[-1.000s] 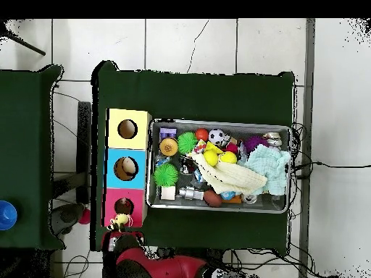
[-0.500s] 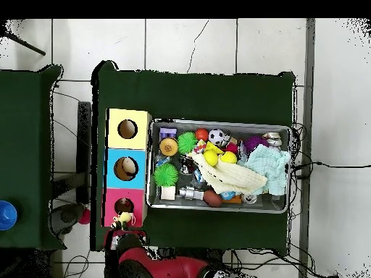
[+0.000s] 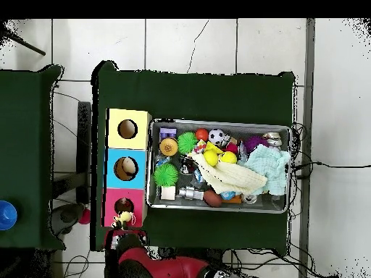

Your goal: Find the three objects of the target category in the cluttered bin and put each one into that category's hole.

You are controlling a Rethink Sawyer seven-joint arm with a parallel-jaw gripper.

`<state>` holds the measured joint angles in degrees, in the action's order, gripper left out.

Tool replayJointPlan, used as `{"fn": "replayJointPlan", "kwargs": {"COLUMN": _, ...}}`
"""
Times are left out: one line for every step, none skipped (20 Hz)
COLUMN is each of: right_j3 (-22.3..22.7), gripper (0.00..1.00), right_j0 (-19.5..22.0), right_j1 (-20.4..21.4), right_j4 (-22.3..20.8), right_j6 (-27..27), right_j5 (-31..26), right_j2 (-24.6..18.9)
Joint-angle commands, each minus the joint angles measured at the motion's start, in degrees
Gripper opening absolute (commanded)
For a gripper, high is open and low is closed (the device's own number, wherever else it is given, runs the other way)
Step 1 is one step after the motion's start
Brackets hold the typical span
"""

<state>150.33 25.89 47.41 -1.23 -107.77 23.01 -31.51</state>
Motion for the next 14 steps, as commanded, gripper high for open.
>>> {"fn": "replayJointPlan", "kwargs": {"right_j3": -9.9, "gripper": 0.0, "right_j0": 1.7, "right_j1": -0.5, "right_j4": -0.4, "right_j6": -13.0, "right_j5": 4.1, "right_j2": -1.2}}
{"fn": "replayJointPlan", "kwargs": {"right_j3": -9.9, "gripper": 0.0, "right_j0": 1.8, "right_j1": -0.2, "right_j4": -0.2, "right_j6": -13.1, "right_j5": 4.0, "right_j2": -1.4}}
{"fn": "replayJointPlan", "kwargs": {"right_j3": -10.0, "gripper": 0.0, "right_j0": 1.9, "right_j1": 0.1, "right_j4": -0.1, "right_j6": -13.3, "right_j5": 3.8, "right_j2": -1.6}}
{"fn": "replayJointPlan", "kwargs": {"right_j3": -10.0, "gripper": 0.0, "right_j0": 2.0, "right_j1": 0.2, "right_j4": 0.0, "right_j6": -13.3, "right_j5": 3.6, "right_j2": -1.9}}
{"fn": "replayJointPlan", "kwargs": {"right_j3": -10.2, "gripper": 0.0, "right_j0": 2.2, "right_j1": 0.4, "right_j4": 0.0, "right_j6": -13.3, "right_j5": 3.3, "right_j2": -2.2}}
{"fn": "replayJointPlan", "kwargs": {"right_j3": -10.3, "gripper": 0.0, "right_j0": 2.3, "right_j1": 0.5, "right_j4": 0.1, "right_j6": -13.3, "right_j5": 3.1, "right_j2": -2.4}}
{"fn": "replayJointPlan", "kwargs": {"right_j3": -10.4, "gripper": 0.0, "right_j0": 2.4, "right_j1": 0.7, "right_j4": 0.2, "right_j6": -13.3, "right_j5": 2.8, "right_j2": -2.6}}
{"fn": "replayJointPlan", "kwargs": {"right_j3": -10.5, "gripper": 0.0, "right_j0": 2.6, "right_j1": 0.9, "right_j4": 0.3, "right_j6": -13.3, "right_j5": 2.4, "right_j2": -2.7}}
{"fn": "replayJointPlan", "kwargs": {"right_j3": -10.5, "gripper": 0.0, "right_j0": 2.7, "right_j1": 1.1, "right_j4": 0.6, "right_j6": -13.4, "right_j5": 2.0, "right_j2": -2.9}}
{"fn": "replayJointPlan", "kwargs": {"right_j3": -10.6, "gripper": 0.0, "right_j0": 2.8, "right_j1": 1.2, "right_j4": 0.8, "right_j6": -13.6, "right_j5": 1.7, "right_j2": -3.1}}
{"fn": "replayJointPlan", "kwargs": {"right_j3": -10.6, "gripper": 0.0, "right_j0": 3.0, "right_j1": 1.7, "right_j4": 1.4, "right_j6": -13.8, "right_j5": 0.7, "right_j2": -3.5}}
{"fn": "replayJointPlan", "kwargs": {"right_j3": -10.6, "gripper": 0.0, "right_j0": 3.1, "right_j1": 2.0, "right_j4": 1.5, "right_j6": -13.8, "right_j5": 0.4, "right_j2": -3.7}}
{"fn": "replayJointPlan", "kwargs": {"right_j3": -10.7, "gripper": 0.0, "right_j0": 3.5, "right_j1": 2.5, "right_j4": 1.9, "right_j6": -13.6, "right_j5": -1.0, "right_j2": -4.2}}
{"fn": "replayJointPlan", "kwargs": {"right_j3": -10.7, "gripper": 0.0, "right_j0": 3.6, "right_j1": 2.9, "right_j4": 2.1, "right_j6": -13.4, "right_j5": -1.4, "right_j2": -4.2}}
